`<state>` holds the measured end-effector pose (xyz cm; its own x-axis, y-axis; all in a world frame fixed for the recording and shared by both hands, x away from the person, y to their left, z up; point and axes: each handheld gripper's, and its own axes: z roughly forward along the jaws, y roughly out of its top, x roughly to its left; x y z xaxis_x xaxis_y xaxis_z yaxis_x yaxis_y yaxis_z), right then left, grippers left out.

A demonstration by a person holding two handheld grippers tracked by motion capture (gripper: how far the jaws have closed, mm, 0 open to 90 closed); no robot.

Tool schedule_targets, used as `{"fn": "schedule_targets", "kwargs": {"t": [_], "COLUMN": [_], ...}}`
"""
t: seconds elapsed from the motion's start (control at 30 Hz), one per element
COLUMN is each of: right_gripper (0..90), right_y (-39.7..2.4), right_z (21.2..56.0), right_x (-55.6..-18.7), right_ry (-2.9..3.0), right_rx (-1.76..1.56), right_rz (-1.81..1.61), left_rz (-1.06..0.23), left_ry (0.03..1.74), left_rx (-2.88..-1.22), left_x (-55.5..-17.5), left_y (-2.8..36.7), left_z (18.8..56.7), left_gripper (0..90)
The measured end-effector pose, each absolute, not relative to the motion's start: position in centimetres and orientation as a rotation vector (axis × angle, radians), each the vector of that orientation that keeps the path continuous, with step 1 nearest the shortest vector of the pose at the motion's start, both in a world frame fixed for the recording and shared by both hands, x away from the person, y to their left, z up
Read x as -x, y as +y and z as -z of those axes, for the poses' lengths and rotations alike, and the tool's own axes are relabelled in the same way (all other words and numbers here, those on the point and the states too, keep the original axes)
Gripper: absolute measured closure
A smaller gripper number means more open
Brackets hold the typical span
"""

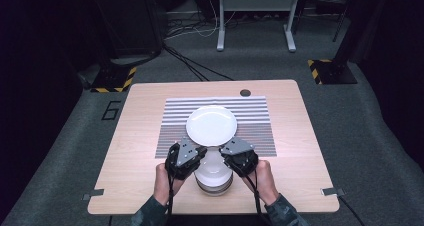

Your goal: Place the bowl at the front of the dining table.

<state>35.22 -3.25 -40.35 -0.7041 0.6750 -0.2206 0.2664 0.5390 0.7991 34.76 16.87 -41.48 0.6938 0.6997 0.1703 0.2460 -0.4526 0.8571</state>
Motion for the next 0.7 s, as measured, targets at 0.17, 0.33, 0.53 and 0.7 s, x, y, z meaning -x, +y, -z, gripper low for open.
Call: {"fn": "schedule_targets", "kwargs": {"t": [0.17,0.33,0.53,0.7], "right_gripper": [82.8,82.8,82.8,82.8], "right_y": [-3.2,-3.2,-3.1,-3.1], "right_z": [40.1,39.8,39.3,39.1], "right_x": [-35.3,-35.3,-35.3,-35.3], "right_ry": [2.254,2.245,2.232,2.224], "right_rx": [-0.757,-0.740,-0.722,-0.720], "right_rz": [-1.059,-1.059,-1.060,-1.064], "left_rz": [-0.656,-0.670,-0.684,-0.692], "left_ry": [0.722,0.719,0.714,0.708], "left_rx": [-2.016,-2.004,-1.996,-1.993], "left_x": [-34.8,-34.8,-34.8,-34.9], "left_y": [16.9,17.0,17.0,17.1], "left_z": [41.2,40.9,40.5,40.2], "left_gripper": [82.1,82.1,82.1,82.1]}}
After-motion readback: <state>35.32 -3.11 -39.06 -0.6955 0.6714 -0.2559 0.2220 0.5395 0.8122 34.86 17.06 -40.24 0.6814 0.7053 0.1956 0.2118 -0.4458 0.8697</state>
